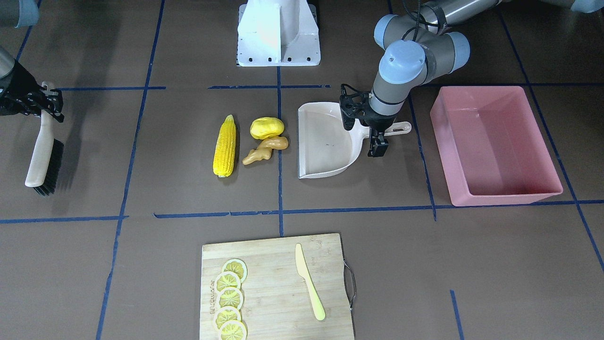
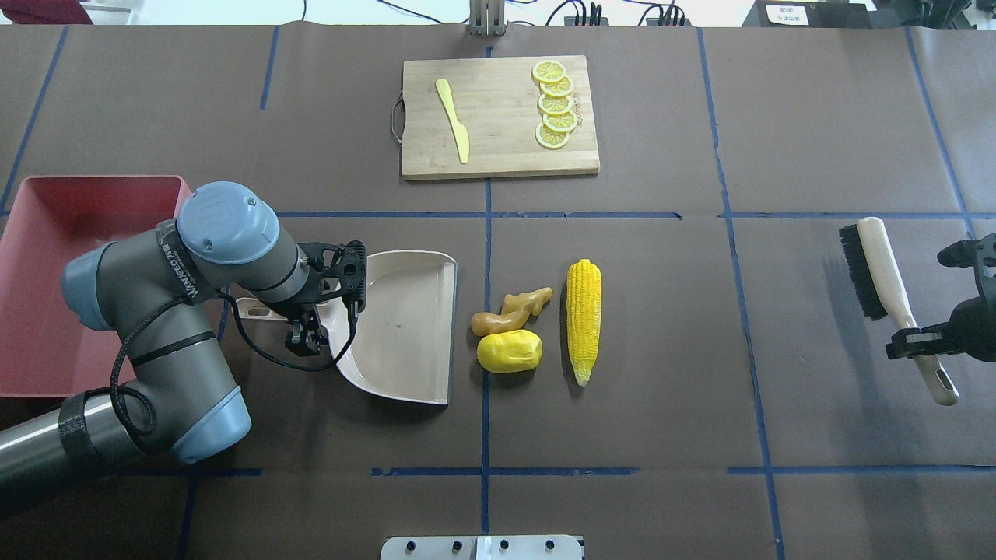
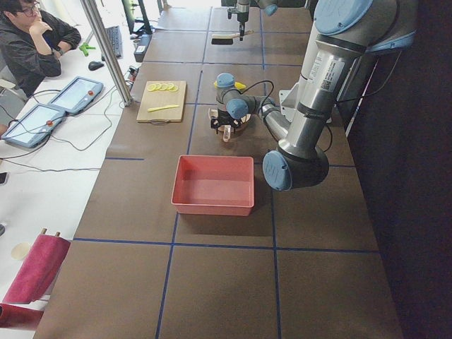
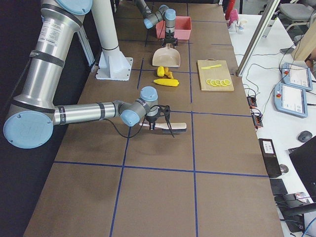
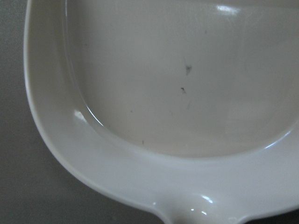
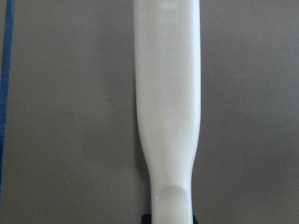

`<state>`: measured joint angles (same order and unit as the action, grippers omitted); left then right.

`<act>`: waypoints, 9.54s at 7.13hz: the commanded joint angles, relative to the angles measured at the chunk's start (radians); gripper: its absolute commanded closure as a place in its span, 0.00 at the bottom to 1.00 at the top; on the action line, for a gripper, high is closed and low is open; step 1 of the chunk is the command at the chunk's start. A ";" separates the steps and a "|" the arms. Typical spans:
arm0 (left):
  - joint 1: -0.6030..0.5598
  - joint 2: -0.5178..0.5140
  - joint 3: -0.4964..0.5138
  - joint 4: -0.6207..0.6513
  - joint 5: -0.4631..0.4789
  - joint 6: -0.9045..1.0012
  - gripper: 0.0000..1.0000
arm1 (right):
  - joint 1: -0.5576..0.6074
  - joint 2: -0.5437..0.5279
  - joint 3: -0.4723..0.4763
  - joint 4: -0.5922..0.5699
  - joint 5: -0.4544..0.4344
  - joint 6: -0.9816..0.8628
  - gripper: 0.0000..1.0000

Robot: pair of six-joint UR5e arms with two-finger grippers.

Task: Sweep and dump trash into bin
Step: 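Grasp the dustpan rim with the left gripper and angle it, then move the held brush toward the corn and potato with the right gripper, then sweep the corn, potato and ginger into the dustpan with the brush, then push the items deeper into the dustpan with the brush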

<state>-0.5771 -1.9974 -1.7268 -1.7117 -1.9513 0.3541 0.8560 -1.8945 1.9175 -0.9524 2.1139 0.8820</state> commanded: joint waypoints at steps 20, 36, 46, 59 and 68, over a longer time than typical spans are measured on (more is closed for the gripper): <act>0.017 -0.110 -0.043 0.300 0.143 0.108 1.00 | -0.050 0.031 0.011 0.000 0.005 0.098 1.00; 0.063 -0.147 -0.031 0.325 0.138 -0.006 1.00 | -0.488 0.690 0.034 -0.632 -0.167 0.462 1.00; 0.063 -0.147 -0.036 0.325 0.137 -0.006 1.00 | -0.574 0.785 -0.064 -0.445 -0.256 0.523 1.00; 0.069 -0.152 -0.031 0.325 0.135 -0.009 1.00 | -0.595 0.850 -0.164 -0.258 -0.256 0.543 1.00; 0.074 -0.152 -0.031 0.323 0.135 -0.009 1.00 | -0.611 0.890 -0.176 -0.258 -0.284 0.555 1.00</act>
<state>-0.5032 -2.1491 -1.7579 -1.3877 -1.8162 0.3452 0.2448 -1.0025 1.7403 -1.2110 1.8284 1.4337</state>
